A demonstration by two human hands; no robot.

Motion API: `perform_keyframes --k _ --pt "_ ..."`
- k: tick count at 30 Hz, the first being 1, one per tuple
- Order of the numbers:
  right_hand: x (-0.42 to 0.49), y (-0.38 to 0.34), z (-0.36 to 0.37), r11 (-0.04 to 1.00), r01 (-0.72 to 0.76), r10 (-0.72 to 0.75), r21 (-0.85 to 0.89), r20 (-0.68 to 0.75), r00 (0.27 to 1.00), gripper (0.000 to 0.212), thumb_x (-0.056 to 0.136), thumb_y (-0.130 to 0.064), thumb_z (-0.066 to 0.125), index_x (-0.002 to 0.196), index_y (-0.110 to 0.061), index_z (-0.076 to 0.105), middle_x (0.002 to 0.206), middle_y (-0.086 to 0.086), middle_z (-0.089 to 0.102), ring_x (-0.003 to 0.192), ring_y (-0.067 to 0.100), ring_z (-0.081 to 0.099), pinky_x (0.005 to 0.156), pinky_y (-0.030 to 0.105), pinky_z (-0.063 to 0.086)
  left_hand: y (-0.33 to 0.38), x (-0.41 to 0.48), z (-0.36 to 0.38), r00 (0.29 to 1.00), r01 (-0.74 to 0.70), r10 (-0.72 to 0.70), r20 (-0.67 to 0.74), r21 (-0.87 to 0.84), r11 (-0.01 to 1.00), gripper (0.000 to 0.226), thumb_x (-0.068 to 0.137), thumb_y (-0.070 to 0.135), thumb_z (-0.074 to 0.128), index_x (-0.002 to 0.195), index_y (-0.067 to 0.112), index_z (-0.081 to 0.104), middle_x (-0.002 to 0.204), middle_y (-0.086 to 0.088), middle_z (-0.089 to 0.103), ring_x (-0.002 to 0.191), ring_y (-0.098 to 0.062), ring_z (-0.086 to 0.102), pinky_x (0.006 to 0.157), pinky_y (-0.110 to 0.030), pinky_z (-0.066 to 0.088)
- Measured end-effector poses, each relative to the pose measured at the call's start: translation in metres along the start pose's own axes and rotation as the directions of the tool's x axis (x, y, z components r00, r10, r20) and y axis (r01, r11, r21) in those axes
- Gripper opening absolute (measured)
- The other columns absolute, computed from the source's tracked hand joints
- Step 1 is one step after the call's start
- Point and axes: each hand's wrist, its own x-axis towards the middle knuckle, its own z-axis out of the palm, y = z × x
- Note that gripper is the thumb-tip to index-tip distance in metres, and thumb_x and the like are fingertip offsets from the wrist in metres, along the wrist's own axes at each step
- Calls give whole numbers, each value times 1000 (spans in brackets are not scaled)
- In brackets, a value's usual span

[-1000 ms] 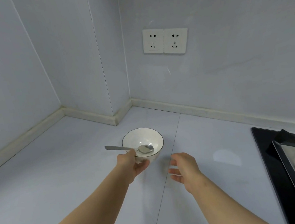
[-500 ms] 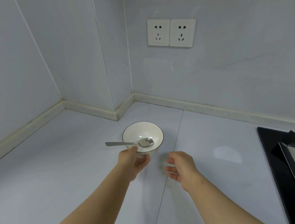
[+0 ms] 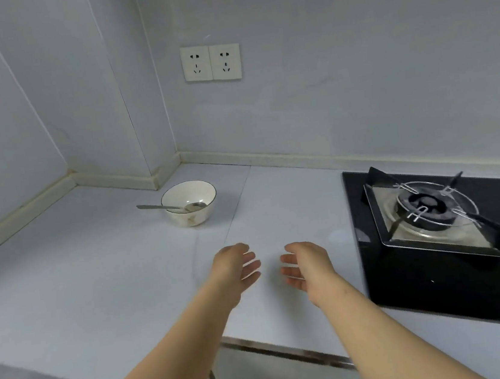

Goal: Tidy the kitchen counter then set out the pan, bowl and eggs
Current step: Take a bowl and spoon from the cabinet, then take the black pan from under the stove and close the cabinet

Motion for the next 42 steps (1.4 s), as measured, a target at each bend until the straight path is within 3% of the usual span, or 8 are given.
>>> perform_keyframes --k 6,12,17,24,29,35,42 --pt "-94 49 -82 1000 -15 15 15 -24 1000 13 94 -14 47 102 -11 56 90 8 63 75 21 61 67 29 50 -76 -113 36 996 -3 -7 92 108 994 17 96 16 46 110 9 53 94 -8 62 92 -25 62 81 -35 50" --pt "-166 92 -142 999 -24 27 39 -74 997 11 91 -15 49 92 -13 60 86 8 65 71 20 60 65 29 51 -139 -187 57 983 -18 -24 180 231 973 11 96 16 47 102 13 56 90 -7 65 81 -18 64 73 -29 52" --pt "-202 124 -199 991 -10 38 133 -206 978 11 91 -12 50 85 -12 59 77 7 62 63 19 56 59 27 46 -180 -226 81 961 -56 -37 275 320 946 7 96 17 48 92 14 53 83 -4 60 72 -15 60 69 -27 49" --pt "-237 171 -268 972 -48 130 229 -362 923 12 93 -12 47 83 -14 53 75 6 59 57 18 52 51 22 41 -233 -253 115 937 -47 -113 330 440 897 12 95 16 47 83 17 50 78 -3 55 67 -14 56 61 -24 46" --pt "-251 196 -326 970 -49 146 238 -407 902 14 93 -13 49 80 -14 53 74 6 59 58 19 52 55 26 40 -281 -267 157 925 -4 -189 328 508 861 17 95 15 46 79 17 48 77 -3 56 64 -14 55 60 -25 44" --pt "-232 198 -411 970 -77 163 229 -385 909 11 94 -9 46 85 -10 51 69 7 54 54 19 47 51 23 36 -317 -248 236 952 -16 -145 271 514 858 16 94 11 41 81 16 48 74 -3 51 61 -14 51 53 -23 35" --pt "-183 182 -513 983 -143 175 118 -335 926 13 93 -9 46 81 -11 52 71 7 55 57 20 48 52 23 37 -350 -217 328 965 22 -156 210 530 848 10 92 15 50 86 15 58 71 -3 52 59 -15 48 51 -22 32"
